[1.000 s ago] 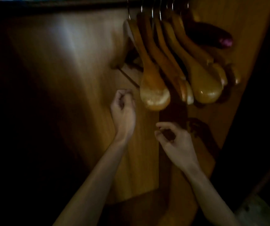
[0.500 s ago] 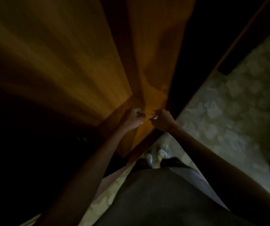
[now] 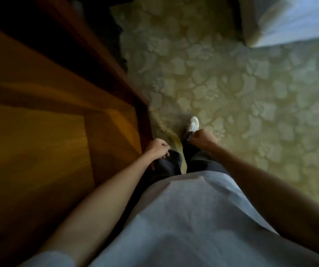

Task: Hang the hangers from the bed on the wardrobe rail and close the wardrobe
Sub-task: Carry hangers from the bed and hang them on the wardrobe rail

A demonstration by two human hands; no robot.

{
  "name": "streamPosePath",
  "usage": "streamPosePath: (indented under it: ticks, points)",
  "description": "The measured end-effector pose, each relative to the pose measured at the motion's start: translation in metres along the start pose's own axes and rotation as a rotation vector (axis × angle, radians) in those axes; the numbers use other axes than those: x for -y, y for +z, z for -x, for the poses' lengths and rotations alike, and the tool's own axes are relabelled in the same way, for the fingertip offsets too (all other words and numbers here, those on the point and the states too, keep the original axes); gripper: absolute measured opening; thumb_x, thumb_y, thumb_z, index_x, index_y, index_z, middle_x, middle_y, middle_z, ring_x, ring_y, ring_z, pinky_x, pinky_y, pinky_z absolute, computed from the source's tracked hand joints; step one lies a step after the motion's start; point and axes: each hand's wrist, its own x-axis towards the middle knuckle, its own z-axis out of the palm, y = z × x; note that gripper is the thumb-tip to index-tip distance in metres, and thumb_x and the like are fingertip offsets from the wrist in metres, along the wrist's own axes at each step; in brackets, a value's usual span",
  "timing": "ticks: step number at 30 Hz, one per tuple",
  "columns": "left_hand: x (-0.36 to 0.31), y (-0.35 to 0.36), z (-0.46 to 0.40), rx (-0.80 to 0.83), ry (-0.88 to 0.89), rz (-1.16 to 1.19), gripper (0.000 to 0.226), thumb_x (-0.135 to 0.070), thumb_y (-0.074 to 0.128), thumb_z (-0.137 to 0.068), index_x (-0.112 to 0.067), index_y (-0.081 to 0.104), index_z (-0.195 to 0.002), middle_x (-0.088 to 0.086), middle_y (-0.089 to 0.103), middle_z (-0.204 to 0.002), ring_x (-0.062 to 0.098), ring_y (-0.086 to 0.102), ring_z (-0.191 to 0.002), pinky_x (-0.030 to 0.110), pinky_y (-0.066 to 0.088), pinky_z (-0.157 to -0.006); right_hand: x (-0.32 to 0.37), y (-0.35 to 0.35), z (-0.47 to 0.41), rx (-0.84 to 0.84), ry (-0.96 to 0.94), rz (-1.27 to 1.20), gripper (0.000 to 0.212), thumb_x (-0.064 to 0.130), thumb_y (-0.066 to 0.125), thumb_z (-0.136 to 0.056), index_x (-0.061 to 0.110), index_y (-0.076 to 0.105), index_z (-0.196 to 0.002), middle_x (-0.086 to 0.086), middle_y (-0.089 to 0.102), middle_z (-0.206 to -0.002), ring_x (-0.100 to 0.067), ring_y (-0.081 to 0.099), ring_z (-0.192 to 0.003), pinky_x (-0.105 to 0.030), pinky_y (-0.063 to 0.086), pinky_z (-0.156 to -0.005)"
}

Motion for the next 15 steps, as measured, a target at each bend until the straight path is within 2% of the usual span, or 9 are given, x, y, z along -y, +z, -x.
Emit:
streamPosePath:
  ticks: [5,9,12,15]
  points:
    - [-0.053,0.050,-0.022,0.166,0.054,-0.232,0.023,-0.020,0.056,-0.100,-0.004,0.073,-0.099,0.001,0.070,-0.070,0.012,0.057,-0.053,0.021,0.045,-0.047,-0.109,0.000,0.018,-0.080,0.246,-0.342,0.042,0.036,0.049,-0.062,0.010,0.073,-0.085,-0.012,0.067,-0.080,-0.029,0.062,-0.073,-0.028,0.043,-0.062]
    - [-0.104,0.101,-0.033,0.231,0.080,-0.398,0.023,-0.016,0.057,-0.097,-0.001,0.073,-0.092,0.003,0.070,-0.068,0.014,0.056,-0.051,0.020,0.043,-0.045,-0.186,0.010,0.045,-0.084,0.354,-0.537,0.022,0.025,0.057,-0.077,0.009,0.072,-0.076,-0.012,0.072,-0.078,-0.028,0.067,-0.074,-0.032,0.053,-0.066]
    - [-0.153,0.147,-0.036,0.267,0.105,-0.532,0.021,-0.014,0.056,-0.096,-0.010,0.070,-0.081,0.002,0.070,-0.066,0.014,0.057,-0.052,0.021,0.042,-0.045,-0.243,0.020,0.061,-0.084,0.436,-0.715,0.023,0.018,0.059,-0.087,0.005,0.078,-0.088,-0.013,0.077,-0.085,-0.026,0.071,-0.078,-0.037,0.060,-0.077]
    - [-0.202,0.192,-0.035,0.276,0.175,-0.661,0.021,-0.016,0.058,-0.096,-0.010,0.072,-0.082,0.000,0.072,-0.066,0.013,0.058,-0.050,0.022,0.044,-0.050,-0.293,0.026,0.074,-0.100,0.500,-0.852,0.022,0.016,0.058,-0.092,0.006,0.077,-0.094,-0.011,0.076,-0.085,-0.019,0.067,-0.066,-0.031,0.057,-0.065]
